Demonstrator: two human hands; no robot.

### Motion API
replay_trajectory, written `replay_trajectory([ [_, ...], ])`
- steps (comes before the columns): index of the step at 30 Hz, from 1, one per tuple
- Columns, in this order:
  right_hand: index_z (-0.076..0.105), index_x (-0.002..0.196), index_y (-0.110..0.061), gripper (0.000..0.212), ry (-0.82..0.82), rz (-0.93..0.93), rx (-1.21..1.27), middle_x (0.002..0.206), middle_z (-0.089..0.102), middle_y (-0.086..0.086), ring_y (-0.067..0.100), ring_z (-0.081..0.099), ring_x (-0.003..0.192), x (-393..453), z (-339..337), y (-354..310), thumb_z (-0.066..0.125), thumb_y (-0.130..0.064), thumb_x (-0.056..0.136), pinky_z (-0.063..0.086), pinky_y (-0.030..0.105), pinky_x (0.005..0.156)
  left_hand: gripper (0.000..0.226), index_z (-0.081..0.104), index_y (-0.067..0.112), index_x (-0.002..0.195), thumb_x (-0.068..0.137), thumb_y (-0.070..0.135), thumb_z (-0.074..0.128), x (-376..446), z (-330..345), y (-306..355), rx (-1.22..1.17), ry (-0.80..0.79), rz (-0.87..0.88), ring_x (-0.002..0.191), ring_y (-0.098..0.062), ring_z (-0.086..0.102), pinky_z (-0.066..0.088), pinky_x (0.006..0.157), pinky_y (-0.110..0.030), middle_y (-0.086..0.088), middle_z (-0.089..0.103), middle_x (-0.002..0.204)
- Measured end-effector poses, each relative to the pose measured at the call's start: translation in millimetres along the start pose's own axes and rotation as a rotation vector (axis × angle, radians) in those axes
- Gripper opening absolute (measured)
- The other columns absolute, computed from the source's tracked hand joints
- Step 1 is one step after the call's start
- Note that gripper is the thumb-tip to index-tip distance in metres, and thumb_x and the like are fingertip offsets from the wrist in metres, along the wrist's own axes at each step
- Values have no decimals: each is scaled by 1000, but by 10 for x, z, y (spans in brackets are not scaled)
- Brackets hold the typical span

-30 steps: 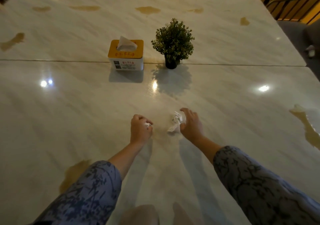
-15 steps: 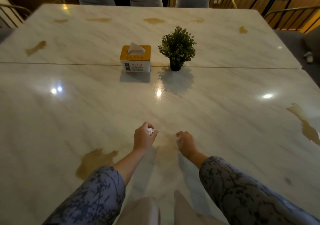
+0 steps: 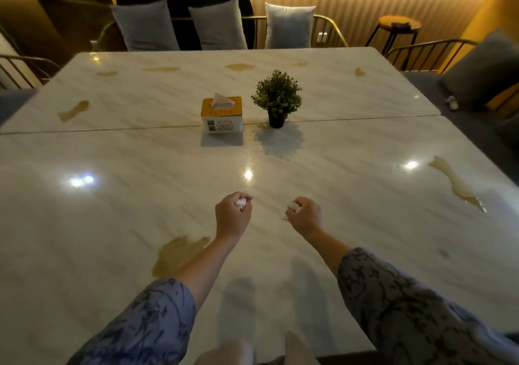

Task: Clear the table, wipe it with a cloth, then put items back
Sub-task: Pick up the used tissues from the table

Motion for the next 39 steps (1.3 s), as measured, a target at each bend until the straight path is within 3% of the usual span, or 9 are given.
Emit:
replay_trajectory([
  [2, 69, 88, -5, 10, 3, -47, 54, 80, 63, 3, 21, 61, 74, -119, -40, -163, 62, -7, 81, 42, 18, 56, 8, 74, 14, 82, 83, 7, 69, -28, -79, 119, -34, 4, 39, 64, -4, 60, 40, 59, -3, 7, 68, 73],
  [5, 68, 89, -13, 6, 90, -88, 137, 79, 65, 0, 20, 64, 72, -270, -145, -288, 68, -16, 83, 51, 27, 60, 6, 72, 15, 87, 84, 11, 69, -47, -85, 198, -90, -54, 63, 68, -10, 65, 46, 62, -7, 4, 69, 74],
  [9, 65, 72, -12, 26, 225, -118, 179, 66, 68, 5, 25, 65, 58, -513, -432, -287, 70, -33, 86, 54, 40, 50, 8, 72, 18, 93, 85, 18, 71, -119, 84, 235, -171, -180, 53, 60, -13, 69, 59, 57, -37, 0, 70, 69],
  [11, 63, 65, -8, 39, 278, -133, 162, 61, 66, 5, 26, 62, 55, -652, -623, -214, 65, -42, 85, 51, 41, 51, 2, 72, 20, 85, 84, 22, 74, -202, 207, 324, -195, -214, 71, 57, -13, 69, 59, 57, -39, 1, 70, 66],
  [15, 60, 61, -5, 56, 335, -125, 148, 56, 63, 10, 27, 64, 57, -858, -1048, 120, 54, -57, 82, 49, 41, 52, 24, 72, 13, 72, 80, 35, 77, -435, 585, 624, -201, -274, 80, 58, -17, 68, 55, 59, -35, -1, 69, 63],
  [21, 62, 59, -6, 40, 474, -25, 125, 57, 66, 6, 22, 64, 57, -1043, -1870, 679, 65, -34, 89, 50, 36, 56, 39, 63, 21, 56, 89, 42, 64, -777, 1327, 1249, -138, -433, 149, 56, -17, 65, 52, 63, -31, 5, 62, 51],
  [30, 64, 62, -4, 40, 603, 42, 117, 60, 68, 3, 18, 66, 58, -948, -3413, 1793, 64, -31, 91, 50, 34, 56, 44, 64, 14, 56, 78, 50, 54, -1244, 2856, 2589, -128, -608, 306, 57, -24, 64, 49, 63, -31, -2, 61, 48],
  [35, 64, 64, 1, 40, 627, 74, 98, 63, 70, 6, -6, 59, 49, -812, -4373, 2436, 64, -27, 92, 45, 14, 46, 41, 68, 12, 65, 76, 50, 59, -1476, 3755, 3289, -150, -658, 338, 60, -25, 65, 53, 63, -35, -4, 65, 56],
  [39, 65, 64, -1, 39, 621, 55, 91, 61, 68, 6, -1, 62, 49, -736, -4925, 2812, 64, -29, 92, 52, 27, 50, 19, 64, 24, 68, 76, 41, 62, -1656, 4231, 3690, -170, -676, 314, 66, -23, 68, 56, 67, -35, -1, 69, 66],
])
Point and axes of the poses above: each hand's wrist, its own x-axis towards the middle knuckle, its own z-axis out of the palm, y = z × x, the point moved 6 cm from there along x, towards the middle knuckle
